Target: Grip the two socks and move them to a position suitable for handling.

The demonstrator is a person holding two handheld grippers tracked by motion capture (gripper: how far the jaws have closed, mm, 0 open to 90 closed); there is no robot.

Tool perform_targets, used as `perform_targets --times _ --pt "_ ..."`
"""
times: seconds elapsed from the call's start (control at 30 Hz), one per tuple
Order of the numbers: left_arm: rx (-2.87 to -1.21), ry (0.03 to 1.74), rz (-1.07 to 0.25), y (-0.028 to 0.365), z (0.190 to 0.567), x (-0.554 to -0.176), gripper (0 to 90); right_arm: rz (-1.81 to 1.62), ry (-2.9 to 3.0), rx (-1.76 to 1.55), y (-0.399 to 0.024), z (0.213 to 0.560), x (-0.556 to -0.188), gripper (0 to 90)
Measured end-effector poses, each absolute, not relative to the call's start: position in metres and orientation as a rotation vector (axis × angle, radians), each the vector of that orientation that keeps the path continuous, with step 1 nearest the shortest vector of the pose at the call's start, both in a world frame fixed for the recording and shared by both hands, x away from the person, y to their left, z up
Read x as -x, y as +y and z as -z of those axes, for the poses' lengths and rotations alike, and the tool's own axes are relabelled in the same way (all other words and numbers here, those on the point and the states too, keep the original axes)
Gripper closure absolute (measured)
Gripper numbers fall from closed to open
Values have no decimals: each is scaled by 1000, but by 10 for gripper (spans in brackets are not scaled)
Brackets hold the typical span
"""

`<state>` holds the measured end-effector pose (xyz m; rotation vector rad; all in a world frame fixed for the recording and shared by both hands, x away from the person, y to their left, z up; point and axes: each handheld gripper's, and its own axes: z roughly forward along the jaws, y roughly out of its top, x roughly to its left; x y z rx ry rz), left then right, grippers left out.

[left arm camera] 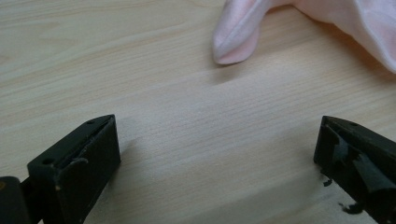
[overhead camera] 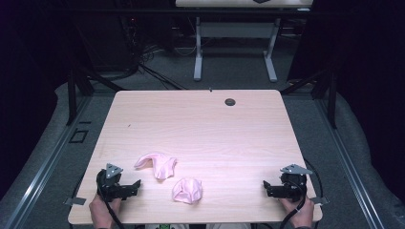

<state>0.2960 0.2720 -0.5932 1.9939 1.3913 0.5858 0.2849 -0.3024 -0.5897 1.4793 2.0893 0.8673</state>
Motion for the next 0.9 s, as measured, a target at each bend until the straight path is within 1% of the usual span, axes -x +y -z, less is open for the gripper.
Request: perform_targets --times 0.13,0.27,0.9 --pt "-1968 1442 -635 272 593 -296 2 -864 2085 -1486 -302 590 -285 0" --pt "-1951 1473 -621 275 593 -298 2 -853 2084 -1491 -303 589 -285 0" --pt "-1944 1481 -619 275 593 -299 3 -833 2083 -1522 -302 587 -289 0"
